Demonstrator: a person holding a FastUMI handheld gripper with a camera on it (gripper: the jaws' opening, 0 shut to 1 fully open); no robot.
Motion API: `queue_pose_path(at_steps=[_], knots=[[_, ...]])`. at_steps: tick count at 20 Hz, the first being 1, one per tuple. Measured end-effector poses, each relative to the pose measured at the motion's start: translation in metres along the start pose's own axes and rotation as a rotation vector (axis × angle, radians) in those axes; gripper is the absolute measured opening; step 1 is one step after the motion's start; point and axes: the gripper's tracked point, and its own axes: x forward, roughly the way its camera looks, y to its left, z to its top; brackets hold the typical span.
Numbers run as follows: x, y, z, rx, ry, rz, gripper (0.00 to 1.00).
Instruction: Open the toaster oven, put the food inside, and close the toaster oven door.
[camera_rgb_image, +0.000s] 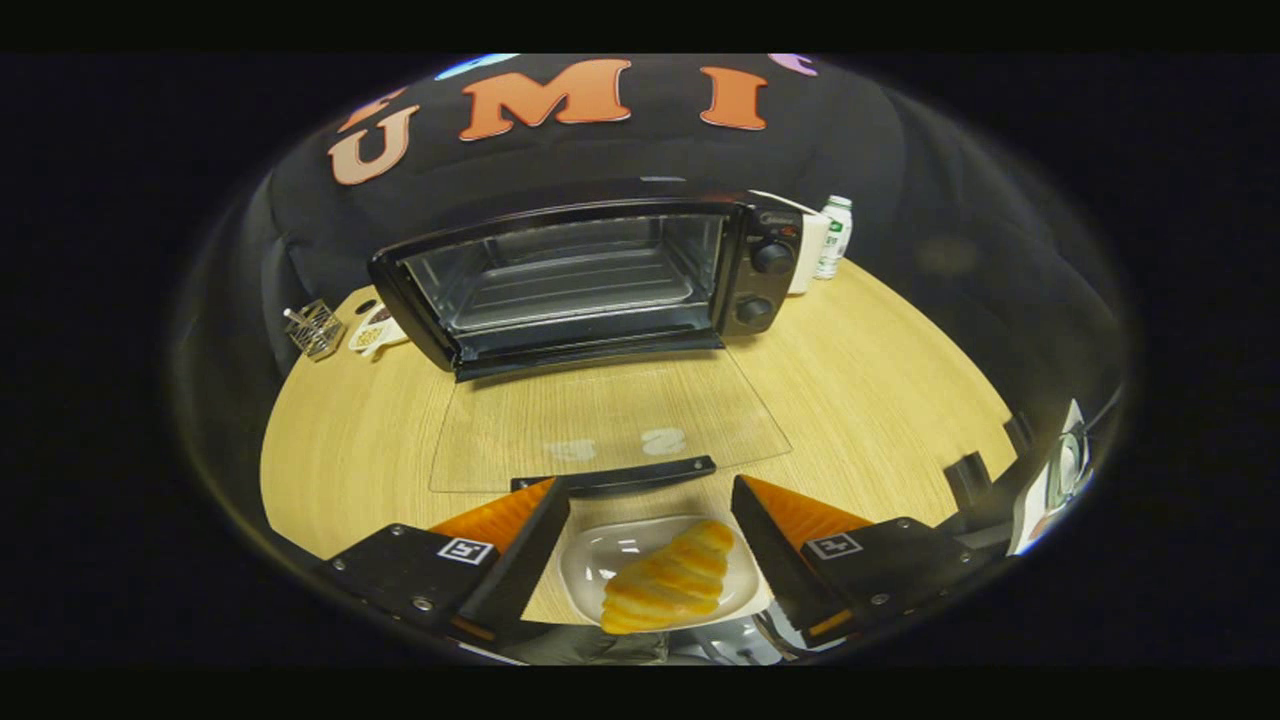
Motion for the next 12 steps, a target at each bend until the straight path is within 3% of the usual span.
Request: queue_pose_path(at_steps=[12], knots=[[-0.036, 0.002, -0.089, 0.11, 0.073, -0.131, 0.99]])
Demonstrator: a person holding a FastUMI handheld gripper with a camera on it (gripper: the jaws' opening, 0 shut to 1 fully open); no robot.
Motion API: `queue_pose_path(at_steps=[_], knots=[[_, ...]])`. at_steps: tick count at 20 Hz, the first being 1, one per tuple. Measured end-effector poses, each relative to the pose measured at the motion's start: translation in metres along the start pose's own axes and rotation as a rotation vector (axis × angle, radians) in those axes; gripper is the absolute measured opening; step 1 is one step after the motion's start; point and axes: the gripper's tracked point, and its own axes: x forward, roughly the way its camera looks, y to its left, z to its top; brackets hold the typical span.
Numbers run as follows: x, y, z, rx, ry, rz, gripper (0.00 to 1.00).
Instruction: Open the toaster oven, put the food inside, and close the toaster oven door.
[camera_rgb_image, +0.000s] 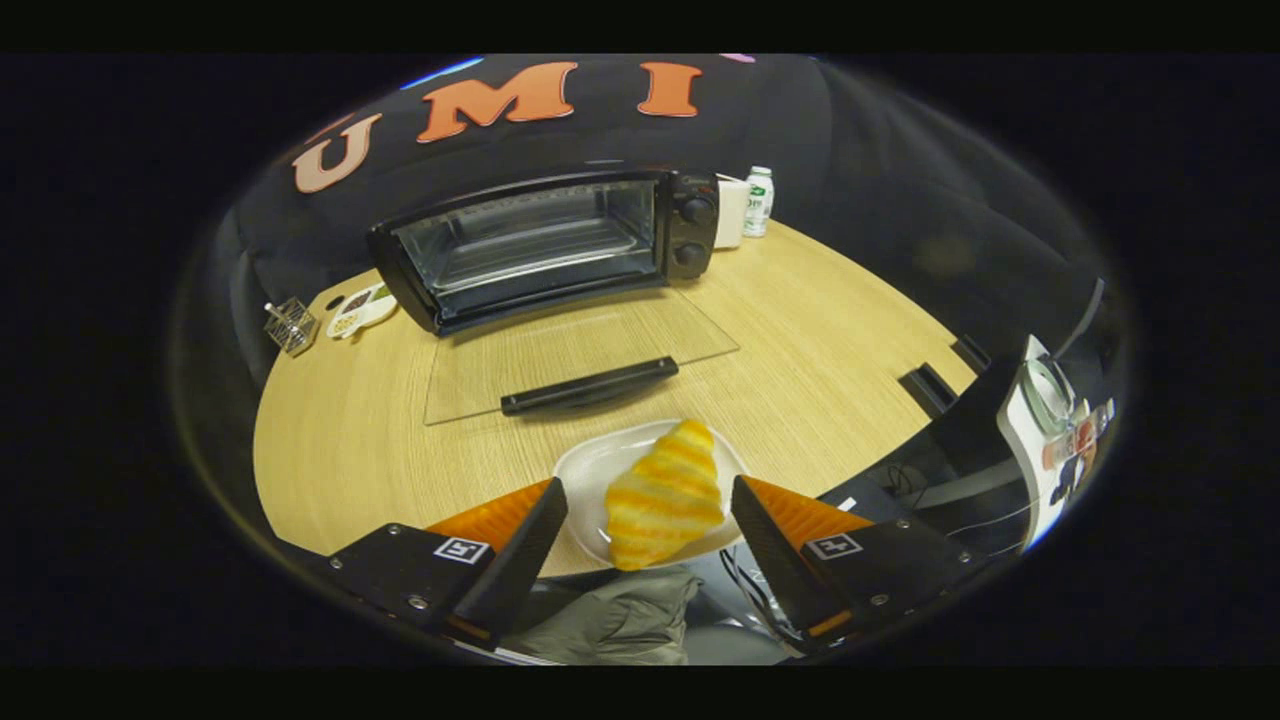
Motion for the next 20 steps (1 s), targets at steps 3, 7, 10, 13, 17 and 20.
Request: queue_pose_path(at_steps=[3, 7, 10, 13, 17, 20], knots=[[0.003, 0.0, -0.023, 0.019, 0.039, -0.026, 0.99], [0.01, 0.005, -0.045, 0.052, 0.077, -0.032, 0.99], [0.018, 0.008, -0.054, 0.073, 0.099, -0.033, 0.99], [0.026, 0.01, -0.054, 0.074, 0.111, -0.046, 0.99], [0.034, 0.011, -0.051, 0.091, 0.118, -0.052, 0.99], [0.037, 0.013, -0.049, 0.091, 0.12, -0.047, 0.96]])
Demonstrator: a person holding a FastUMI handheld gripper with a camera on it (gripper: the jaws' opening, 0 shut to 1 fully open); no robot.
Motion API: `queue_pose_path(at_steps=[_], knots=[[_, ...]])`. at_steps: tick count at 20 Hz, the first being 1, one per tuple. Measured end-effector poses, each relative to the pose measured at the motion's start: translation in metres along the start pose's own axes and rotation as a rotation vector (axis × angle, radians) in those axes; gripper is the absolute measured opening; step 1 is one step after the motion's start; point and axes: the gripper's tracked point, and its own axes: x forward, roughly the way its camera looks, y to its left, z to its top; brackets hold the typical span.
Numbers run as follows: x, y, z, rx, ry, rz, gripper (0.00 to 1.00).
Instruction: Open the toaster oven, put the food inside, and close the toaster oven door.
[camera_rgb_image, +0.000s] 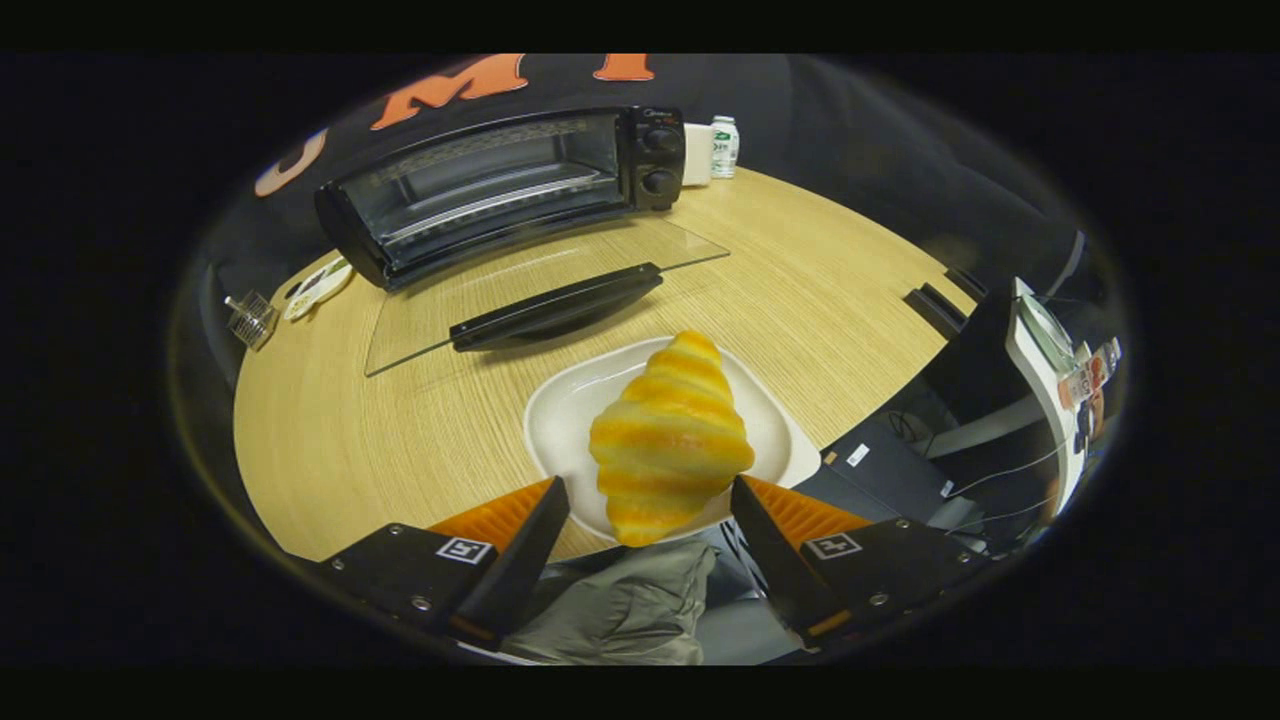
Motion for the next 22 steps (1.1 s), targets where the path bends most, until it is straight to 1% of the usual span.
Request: queue_pose_path(at_steps=[2, 5, 6, 7, 8, 10, 13, 15, 17, 22], knots=[[0.001, -0.002, -0.005, -0.011, 0.026, -0.004, 0.94], [0.004, -0.004, -0.007, -0.017, 0.032, -0.009, 0.81], [0.004, -0.005, -0.005, -0.017, 0.032, -0.012, 0.79], [0.006, -0.005, -0.007, -0.036, 0.039, -0.011, 0.74], [0.006, -0.006, -0.007, -0.057, 0.045, -0.015, 0.74], [0.006, -0.005, -0.007, -0.078, 0.062, -0.017, 0.71], [0.006, -0.004, -0.002, -0.088, 0.039, 0.003, 0.61], [0.002, -0.002, 0.0, -0.05, 0.022, 0.031, 0.6], [-0.005, -0.006, 0.003, -0.027, -0.002, 0.05, 0.55], [-0.033, -0.022, 0.024, -0.015, -0.07, 0.061, 0.54]])
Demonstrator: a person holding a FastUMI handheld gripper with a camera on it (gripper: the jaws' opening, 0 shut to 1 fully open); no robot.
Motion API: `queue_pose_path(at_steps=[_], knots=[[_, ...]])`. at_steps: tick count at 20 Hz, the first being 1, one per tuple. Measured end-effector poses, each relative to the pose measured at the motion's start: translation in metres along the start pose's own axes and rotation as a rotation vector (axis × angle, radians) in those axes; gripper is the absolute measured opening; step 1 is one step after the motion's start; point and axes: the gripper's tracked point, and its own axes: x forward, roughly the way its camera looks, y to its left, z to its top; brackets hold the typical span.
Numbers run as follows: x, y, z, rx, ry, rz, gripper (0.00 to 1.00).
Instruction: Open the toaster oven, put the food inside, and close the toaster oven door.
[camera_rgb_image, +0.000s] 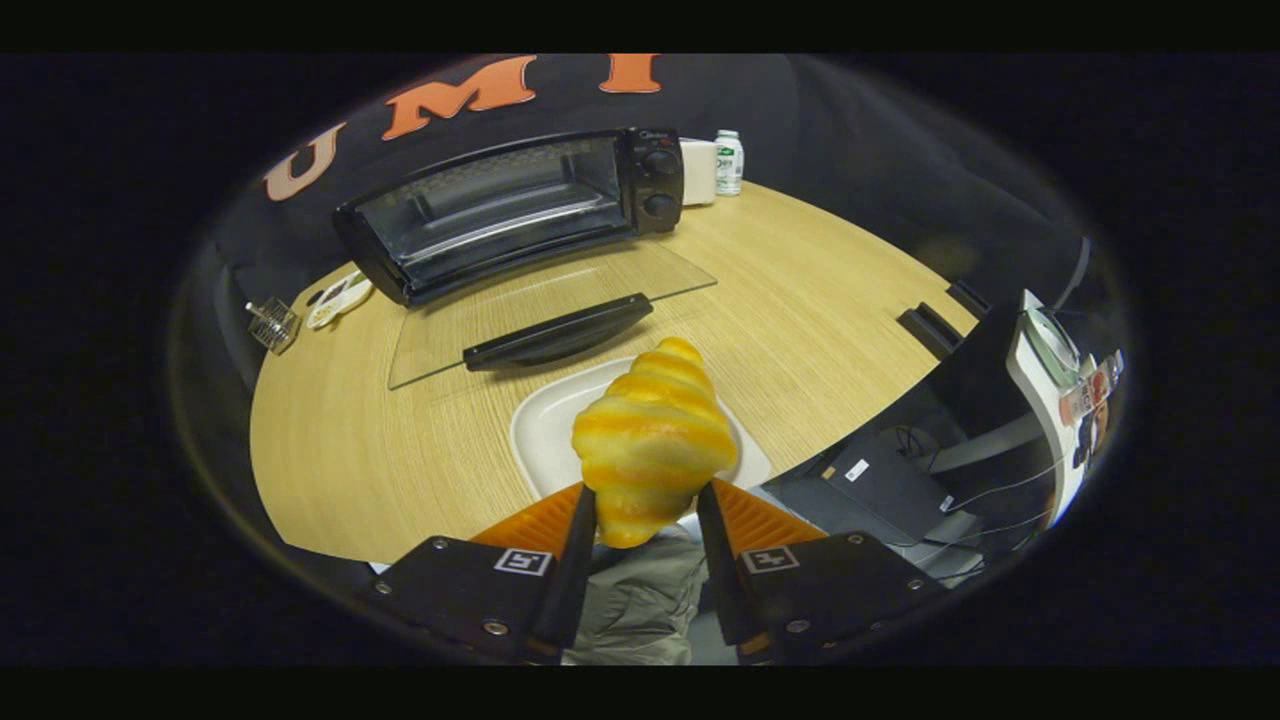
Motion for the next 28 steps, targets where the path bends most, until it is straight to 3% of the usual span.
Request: queue_pose_path(at_steps=[7, 14, 21, 28], knots=[[-0.032, -0.008, 0.048, -0.005, -0.097, 0.049, 0.54], [-0.024, 0.015, 0.106, -0.074, -0.133, 0.154, 0.54], [0.012, 0.06, 0.16, -0.106, -0.149, 0.337, 0.54], [0.046, 0.117, 0.185, -0.004, -0.11, 0.544, 0.54]])
